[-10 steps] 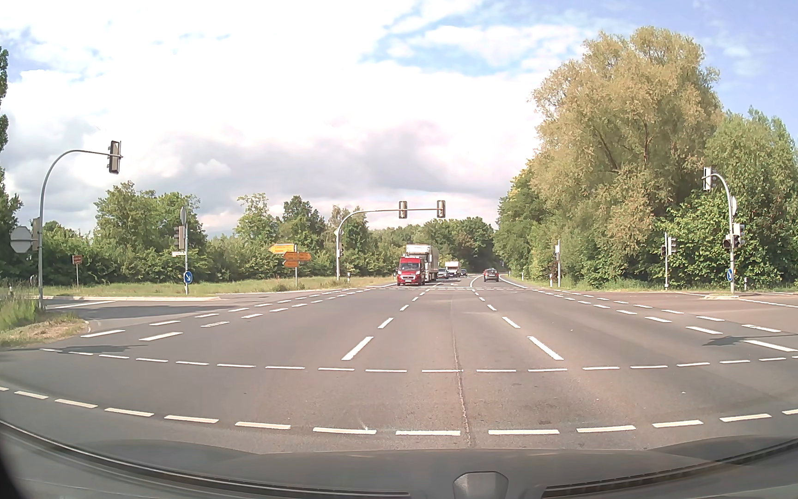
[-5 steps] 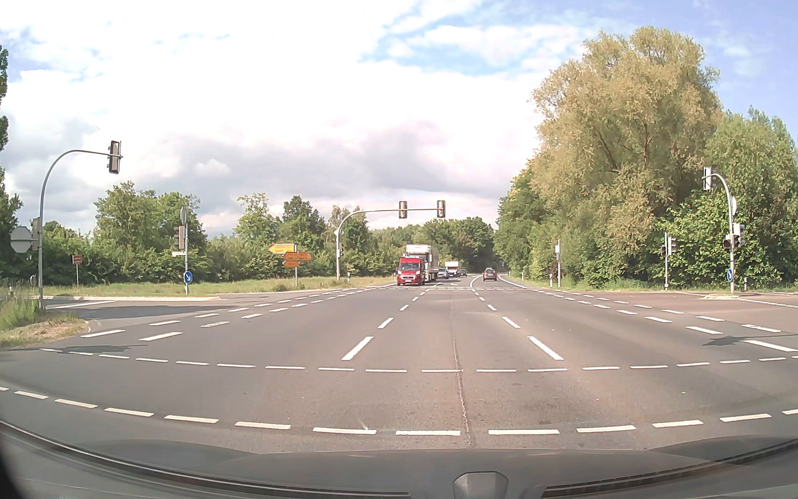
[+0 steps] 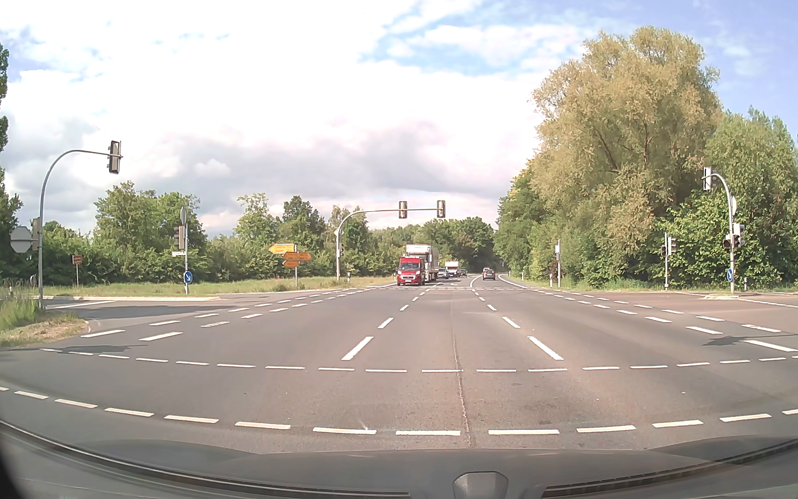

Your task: Follow the waypoints while adhering to traffic rules and regulations

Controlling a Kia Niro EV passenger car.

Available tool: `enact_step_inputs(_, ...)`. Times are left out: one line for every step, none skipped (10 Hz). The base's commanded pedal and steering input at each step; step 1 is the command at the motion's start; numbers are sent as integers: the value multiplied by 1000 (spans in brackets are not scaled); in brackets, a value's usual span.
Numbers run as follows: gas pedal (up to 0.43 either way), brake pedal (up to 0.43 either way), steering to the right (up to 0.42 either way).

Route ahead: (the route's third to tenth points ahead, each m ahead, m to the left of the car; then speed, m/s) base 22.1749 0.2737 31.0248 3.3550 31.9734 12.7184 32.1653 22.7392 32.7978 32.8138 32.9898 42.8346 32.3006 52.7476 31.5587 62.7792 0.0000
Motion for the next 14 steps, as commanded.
enact_step_inputs(0, 262, 8)
enact_step_inputs(0, 262, 8)
enact_step_inputs(0, 262, 8)
enact_step_inputs(0, 262, 8)
enact_step_inputs(0, 256, 8)
enact_step_inputs(0, 262, 8)
enact_step_inputs(0, 262, 8)
enact_step_inputs(0, 256, 8)
enact_step_inputs(0, 262, 8)
enact_step_inputs(0, 262, 8)
enact_step_inputs(0, 256, 8)
enact_step_inputs(0, 262, 8)
enact_step_inputs(0, 262, 8)
enact_step_inputs(0, 262, 8)
